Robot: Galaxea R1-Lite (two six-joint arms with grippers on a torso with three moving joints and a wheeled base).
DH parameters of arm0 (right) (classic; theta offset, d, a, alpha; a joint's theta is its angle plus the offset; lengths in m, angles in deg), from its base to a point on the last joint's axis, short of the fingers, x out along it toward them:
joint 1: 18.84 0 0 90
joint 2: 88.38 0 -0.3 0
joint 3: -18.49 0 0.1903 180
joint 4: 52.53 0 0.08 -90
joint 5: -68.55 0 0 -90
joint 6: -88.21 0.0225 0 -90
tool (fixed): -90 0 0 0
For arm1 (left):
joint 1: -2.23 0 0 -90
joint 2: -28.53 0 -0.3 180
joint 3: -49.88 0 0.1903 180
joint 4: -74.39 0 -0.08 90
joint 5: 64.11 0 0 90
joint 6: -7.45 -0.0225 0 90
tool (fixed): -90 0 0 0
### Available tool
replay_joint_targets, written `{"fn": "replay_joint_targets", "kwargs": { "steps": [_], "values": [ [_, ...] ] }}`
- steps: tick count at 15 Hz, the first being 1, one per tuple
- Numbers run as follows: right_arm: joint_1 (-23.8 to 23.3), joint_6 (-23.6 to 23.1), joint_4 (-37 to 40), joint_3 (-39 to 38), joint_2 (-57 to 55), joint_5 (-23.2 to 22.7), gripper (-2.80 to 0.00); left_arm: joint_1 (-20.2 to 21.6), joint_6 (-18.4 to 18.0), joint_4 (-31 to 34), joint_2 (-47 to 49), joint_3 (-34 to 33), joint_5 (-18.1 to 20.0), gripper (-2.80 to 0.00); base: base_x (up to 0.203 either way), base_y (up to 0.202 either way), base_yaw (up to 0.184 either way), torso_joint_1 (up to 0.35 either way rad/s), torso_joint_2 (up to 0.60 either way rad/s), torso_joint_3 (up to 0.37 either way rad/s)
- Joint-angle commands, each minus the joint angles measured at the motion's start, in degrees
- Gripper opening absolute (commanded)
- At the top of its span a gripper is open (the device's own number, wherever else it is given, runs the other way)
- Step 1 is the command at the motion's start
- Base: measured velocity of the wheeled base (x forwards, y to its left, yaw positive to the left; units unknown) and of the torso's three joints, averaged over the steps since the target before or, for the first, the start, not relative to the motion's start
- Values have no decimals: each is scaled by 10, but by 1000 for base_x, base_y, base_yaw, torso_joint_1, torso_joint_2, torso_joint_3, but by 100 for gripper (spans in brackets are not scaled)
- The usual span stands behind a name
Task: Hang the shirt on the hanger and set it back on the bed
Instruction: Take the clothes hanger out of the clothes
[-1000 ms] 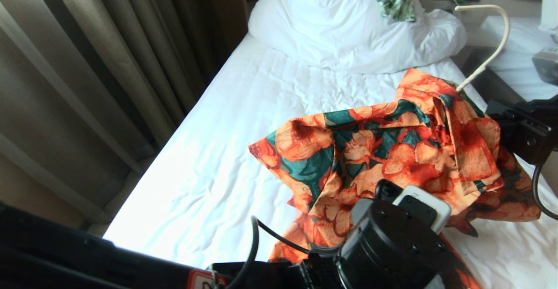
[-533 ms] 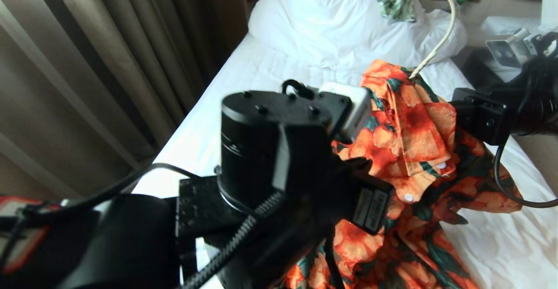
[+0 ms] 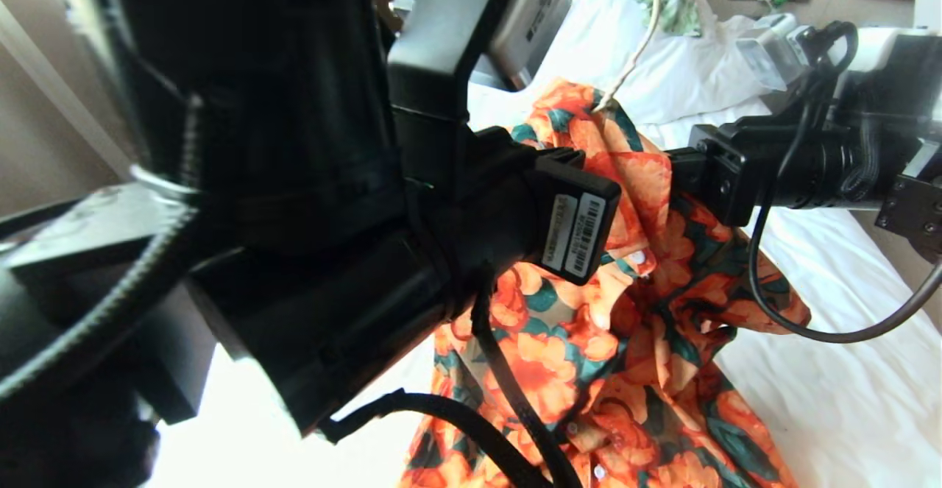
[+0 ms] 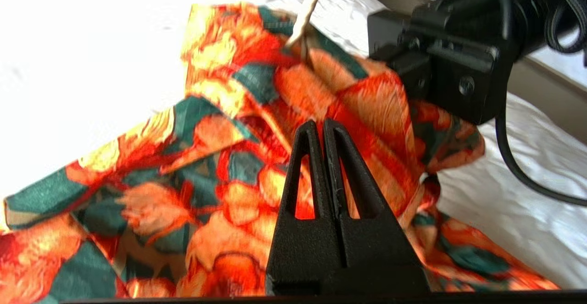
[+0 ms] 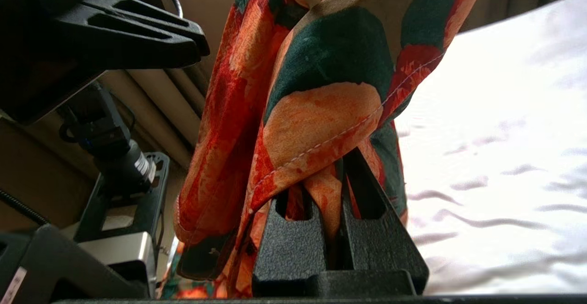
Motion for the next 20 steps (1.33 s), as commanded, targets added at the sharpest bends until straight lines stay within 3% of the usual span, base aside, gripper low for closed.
{"fn": "replay_joint_targets", "kwargs": {
  "steps": [1, 5, 9, 15, 20],
  "values": [
    [39, 0, -2, 22, -8, 41, -280, 0, -15, -2, -27, 1, -10, -280, 0, 0, 0, 0, 0, 0],
    [88, 0, 1, 52, -17, 57, -280, 22, -49, -1, -85, -16, -36, -280, 0, 0, 0, 0, 0, 0],
    [156, 0, 2, 98, -50, 147, -280, 66, -67, -2, -148, -60, -39, -280, 0, 0, 0, 0, 0, 0],
    [204, -1, 37, 158, -95, 185, -280, 101, -112, -29, -174, -71, -39, -280, 0, 0, 0, 0, 0, 0],
    [214, -1, 38, 164, -92, 188, -280, 108, -115, -38, -150, -70, -39, -280, 0, 0, 0, 0, 0, 0]
  ]
}}
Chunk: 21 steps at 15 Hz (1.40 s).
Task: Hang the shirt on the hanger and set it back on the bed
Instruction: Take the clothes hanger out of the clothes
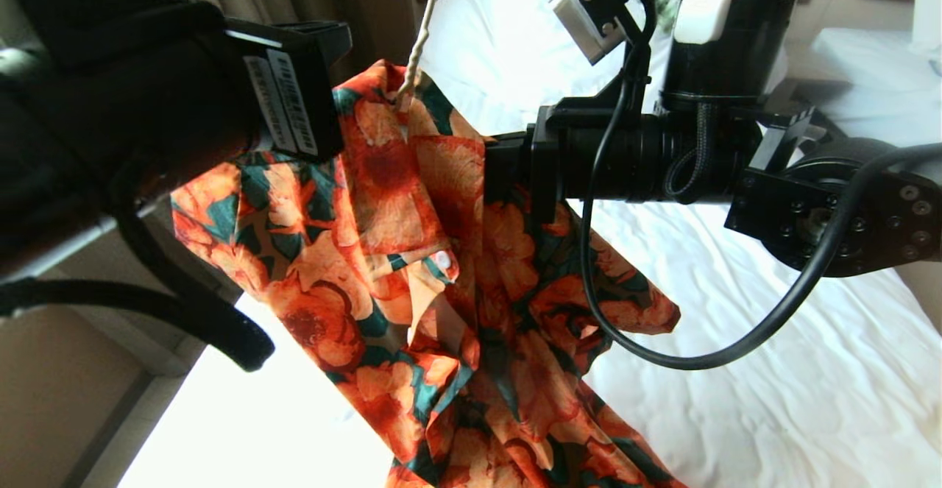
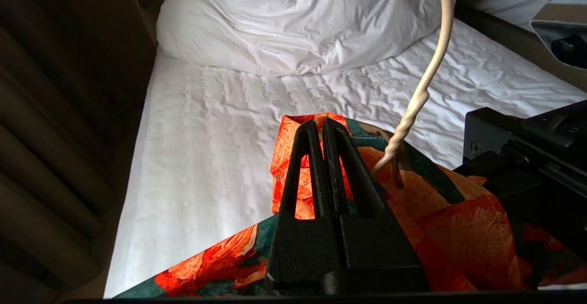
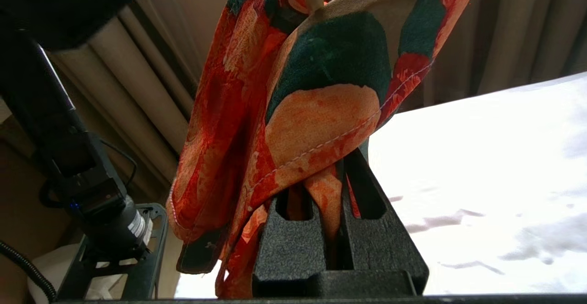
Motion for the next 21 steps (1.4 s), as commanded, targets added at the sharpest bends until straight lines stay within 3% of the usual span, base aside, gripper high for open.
{"fn": "replay_joint_targets", "kwargs": {
  "steps": [1, 2, 14, 21],
  "values": [
    [2, 0, -2, 1, 1, -2, -280, 1, -2, -10, 12, 3, -2, -280, 0, 0, 0, 0, 0, 0],
    [2, 0, -2, 1, 2, -2, -280, 0, -3, -22, 13, 4, -1, 0, 0, 0, 0, 0, 0, 0],
    [-6, 2, 11, 34, -10, -2, -280, -32, 2, -72, 62, 4, 2, 0, 0, 0, 0, 0, 0, 0],
    [-1, 1, 9, 24, 4, -2, -280, -34, 1, -75, 108, 49, 1, 0, 0, 0, 0, 0, 0, 0]
  ]
}}
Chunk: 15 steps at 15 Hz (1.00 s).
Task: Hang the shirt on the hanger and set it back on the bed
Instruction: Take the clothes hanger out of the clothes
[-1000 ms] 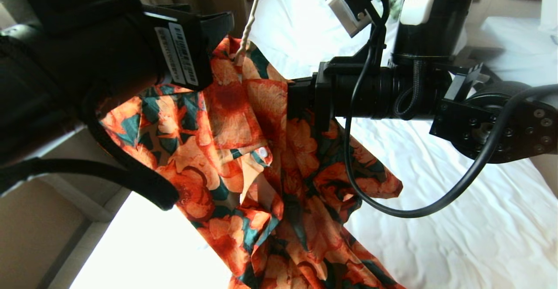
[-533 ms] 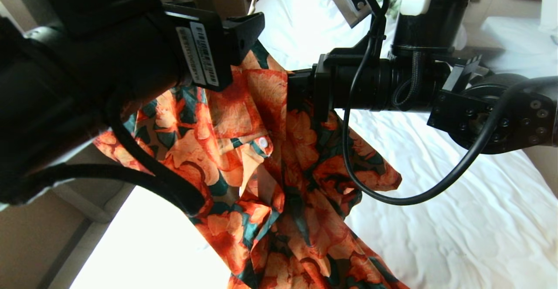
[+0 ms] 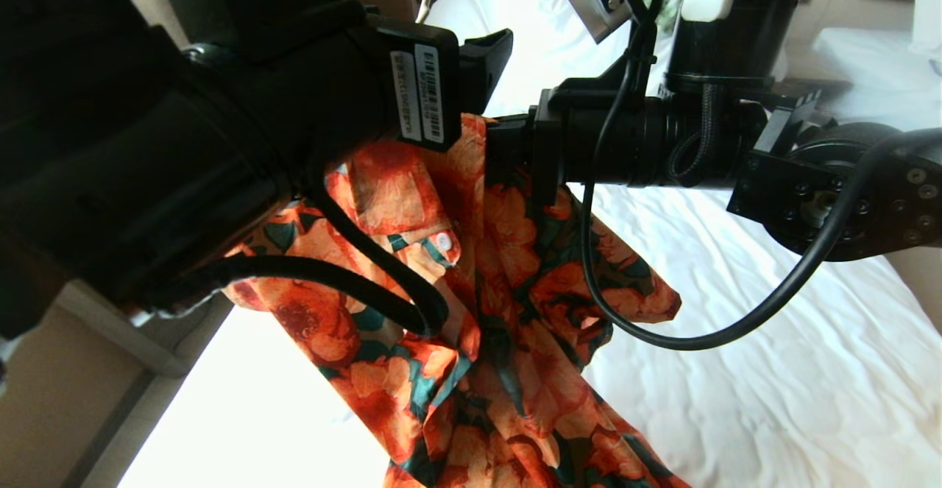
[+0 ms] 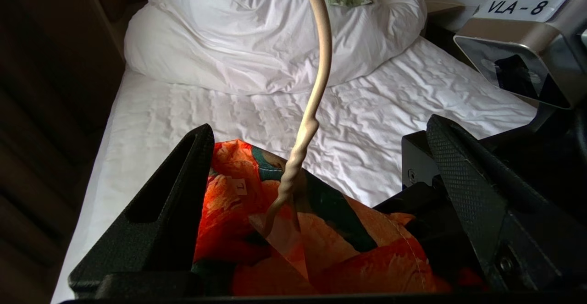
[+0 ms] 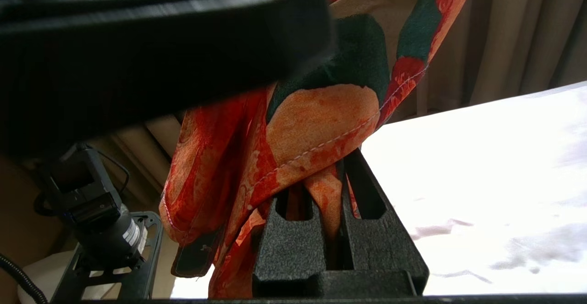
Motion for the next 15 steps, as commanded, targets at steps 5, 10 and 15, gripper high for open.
{"fn": "replay_joint_targets", "kwargs": {
  "steps": [5, 10, 15],
  "values": [
    [4, 0, -5, -16, 18, -3, -280, 2, -3, -11, 29, 23, -2, -280, 0, 0, 0, 0, 0, 0],
    [4, -2, -7, -29, 28, -4, -280, 3, -6, -12, 42, 39, -3, -280, 0, 0, 0, 0, 0, 0],
    [1, -28, -67, -63, 28, -9, -280, 3, -18, -22, 42, 36, -3, -280, 0, 0, 0, 0, 0, 0]
  ]
}}
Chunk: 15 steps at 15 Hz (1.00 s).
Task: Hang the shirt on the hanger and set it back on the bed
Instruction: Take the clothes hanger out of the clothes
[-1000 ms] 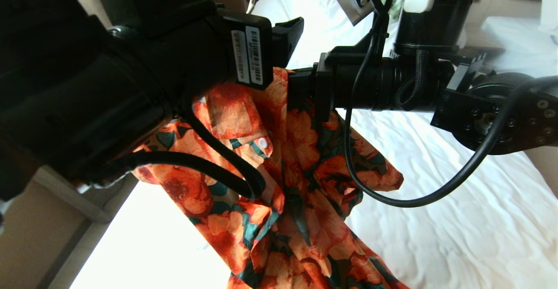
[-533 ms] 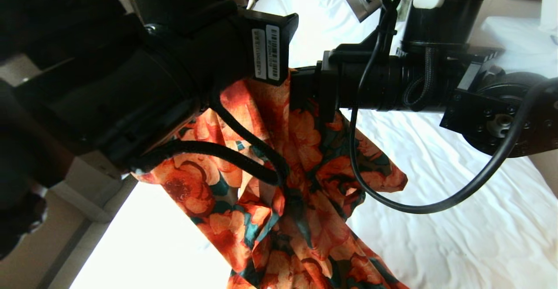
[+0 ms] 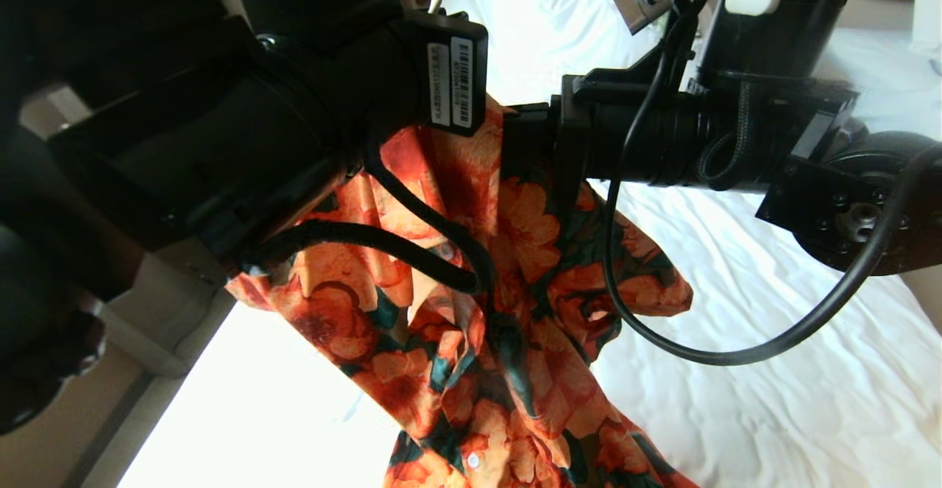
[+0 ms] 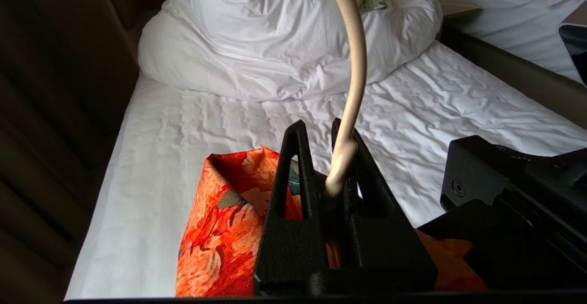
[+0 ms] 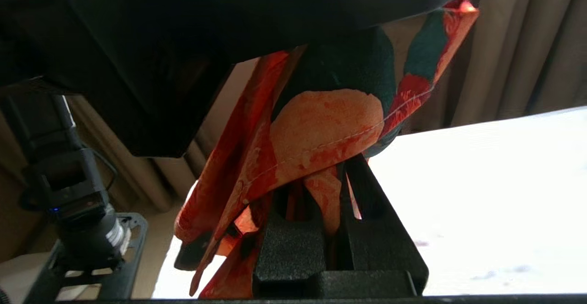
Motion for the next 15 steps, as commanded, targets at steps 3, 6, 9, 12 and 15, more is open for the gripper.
{"fn": "replay_joint_targets", "kwargs": {
  "steps": [3, 6, 9, 12, 15],
  "values": [
    [-4, -2, -14, -28, 9, -8, -280, -1, 0, -3, 7, 3, -1, -280, 0, 0, 0, 0, 0, 0],
    [-16, -1, -14, -34, 11, -63, -280, -1, 0, -3, 8, 4, -1, -280, 0, 0, 0, 0, 0, 0],
    [-16, -5, -14, -35, 13, -70, 0, -1, 0, -2, 6, 7, -1, -280, 0, 0, 0, 0, 0, 0],
    [-17, 10, -11, -40, 30, -67, 0, -1, 0, -2, 5, 6, -2, -280, 0, 0, 0, 0, 0, 0],
    [-38, 18, -9, -83, 70, -65, 0, 2, 0, -3, 4, 7, -3, -280, 0, 0, 0, 0, 0, 0]
  ]
}}
